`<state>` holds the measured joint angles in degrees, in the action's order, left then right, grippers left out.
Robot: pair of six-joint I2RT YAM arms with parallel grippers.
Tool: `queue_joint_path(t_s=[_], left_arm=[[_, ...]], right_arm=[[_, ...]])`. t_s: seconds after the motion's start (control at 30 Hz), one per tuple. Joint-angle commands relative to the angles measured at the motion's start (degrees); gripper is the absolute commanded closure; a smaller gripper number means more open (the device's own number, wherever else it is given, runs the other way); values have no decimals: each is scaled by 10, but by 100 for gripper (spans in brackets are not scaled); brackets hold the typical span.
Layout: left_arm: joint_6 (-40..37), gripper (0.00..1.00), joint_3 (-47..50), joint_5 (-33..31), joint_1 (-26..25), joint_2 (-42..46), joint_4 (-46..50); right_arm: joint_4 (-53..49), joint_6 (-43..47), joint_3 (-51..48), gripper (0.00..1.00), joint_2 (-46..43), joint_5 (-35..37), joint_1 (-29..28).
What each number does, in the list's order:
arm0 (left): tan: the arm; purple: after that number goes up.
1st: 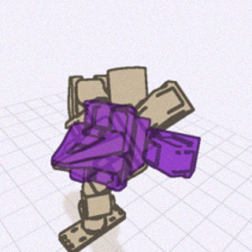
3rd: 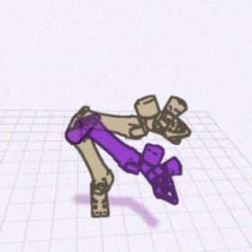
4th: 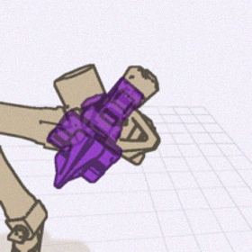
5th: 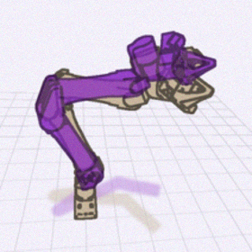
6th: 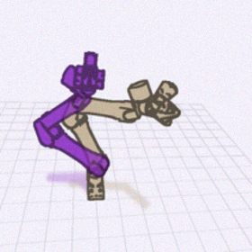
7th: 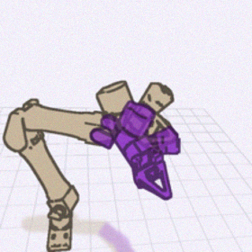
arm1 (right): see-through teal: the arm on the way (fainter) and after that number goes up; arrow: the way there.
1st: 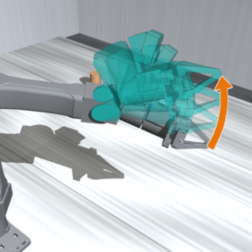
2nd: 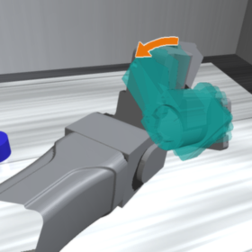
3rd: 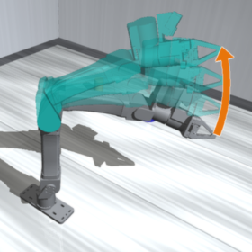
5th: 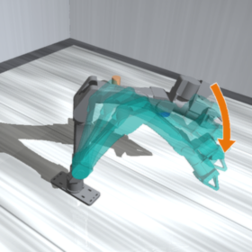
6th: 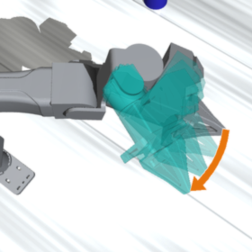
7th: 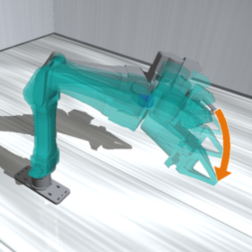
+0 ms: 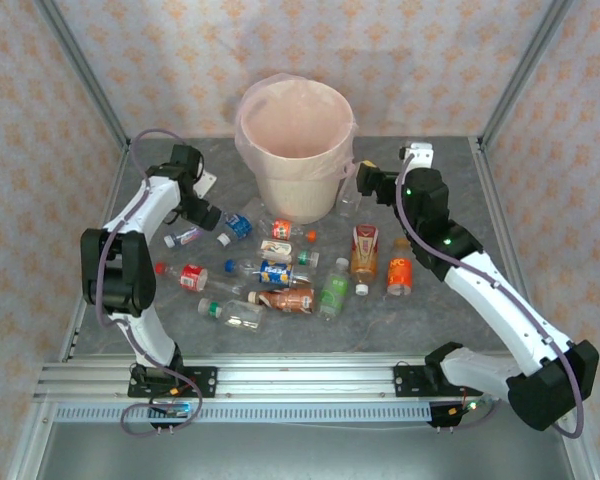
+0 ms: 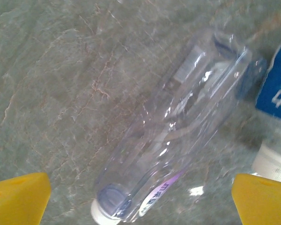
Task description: Put the plastic bottles in the bin
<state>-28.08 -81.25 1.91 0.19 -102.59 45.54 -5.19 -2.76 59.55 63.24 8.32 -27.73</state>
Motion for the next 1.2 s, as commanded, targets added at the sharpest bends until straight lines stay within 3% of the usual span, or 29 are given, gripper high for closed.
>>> queue_joint_path(t_s=[0.0,0.13,0.23,0.47,0.7,1.0,1.17], left_arm=[[-153,0,-54,41,22,-24,67],[-209,0,-43,35,34,-38,32],[-214,0,-37,63,39,-50,-2],[-228,5,-35,56,30,-116,-29],[-232,19,-11,44,25,-143,-69],[-185,49,-10,68,38,-107,-102],[-70,50,7,128,64,-19,-174]], right_arm=[[12,3,2,1,-15,38,-4],[14,11,2,1,-15,48,-3],[16,15,3,1,-14,53,-4],[6,21,12,1,-16,55,-3],[4,18,12,1,-11,58,-4],[-7,8,19,1,-13,60,-3],[-2,-22,14,1,-24,73,-4]])
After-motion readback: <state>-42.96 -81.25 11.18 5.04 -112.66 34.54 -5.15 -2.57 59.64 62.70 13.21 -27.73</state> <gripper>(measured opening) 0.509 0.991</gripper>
